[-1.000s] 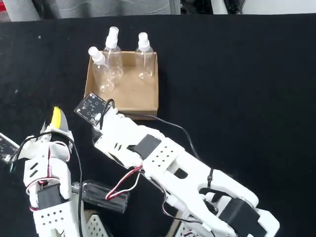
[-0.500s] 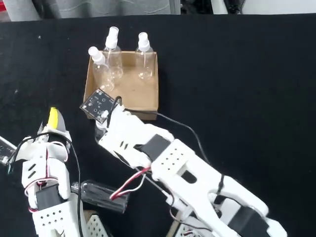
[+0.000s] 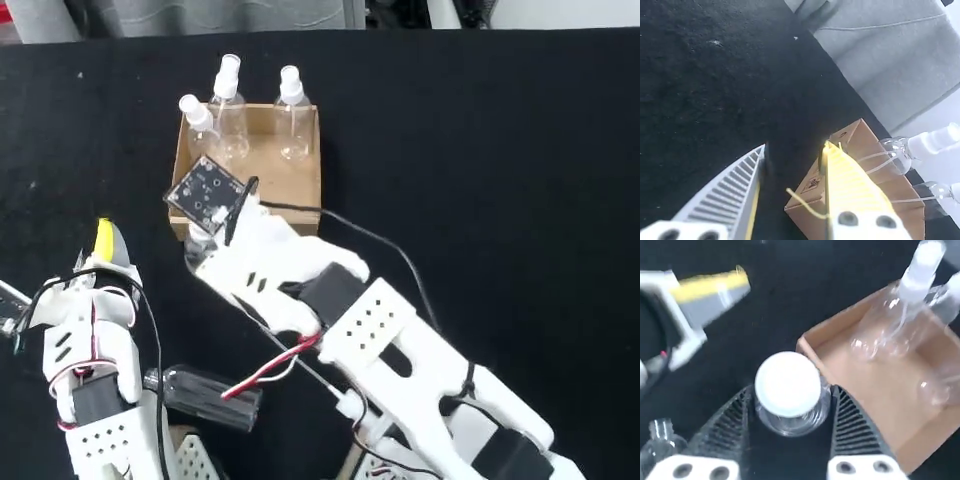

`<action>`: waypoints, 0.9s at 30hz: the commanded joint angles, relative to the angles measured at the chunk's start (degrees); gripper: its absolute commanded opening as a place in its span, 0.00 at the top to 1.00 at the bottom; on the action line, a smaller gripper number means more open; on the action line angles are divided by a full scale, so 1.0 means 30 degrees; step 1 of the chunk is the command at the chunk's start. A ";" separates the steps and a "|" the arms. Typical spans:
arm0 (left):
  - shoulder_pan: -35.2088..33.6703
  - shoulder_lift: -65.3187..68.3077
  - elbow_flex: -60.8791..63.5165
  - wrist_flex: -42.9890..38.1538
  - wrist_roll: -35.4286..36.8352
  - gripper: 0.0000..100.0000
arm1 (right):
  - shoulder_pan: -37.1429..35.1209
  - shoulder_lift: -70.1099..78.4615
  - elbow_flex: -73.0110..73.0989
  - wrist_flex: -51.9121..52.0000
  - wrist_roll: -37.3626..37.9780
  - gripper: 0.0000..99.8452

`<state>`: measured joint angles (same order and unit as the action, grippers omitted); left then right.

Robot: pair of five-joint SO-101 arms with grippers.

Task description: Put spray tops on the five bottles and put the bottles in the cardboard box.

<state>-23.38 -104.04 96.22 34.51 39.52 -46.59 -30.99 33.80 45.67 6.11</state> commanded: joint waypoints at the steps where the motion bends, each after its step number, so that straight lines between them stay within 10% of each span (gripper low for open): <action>1: -0.0161 -0.0176 0.0396 -0.0440 0.0117 0.84 | 0.0469 0.0015 -0.2505 0.0205 0.0117 0.94; 27: -0.0190 -0.0176 0.0396 -0.0440 0.0088 0.84 | 0.2755 0.8718 -1.0300 0.0029 0.0615 0.95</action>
<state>-23.47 -104.04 96.22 34.51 39.52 -39.74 -5.23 7.96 46.29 7.69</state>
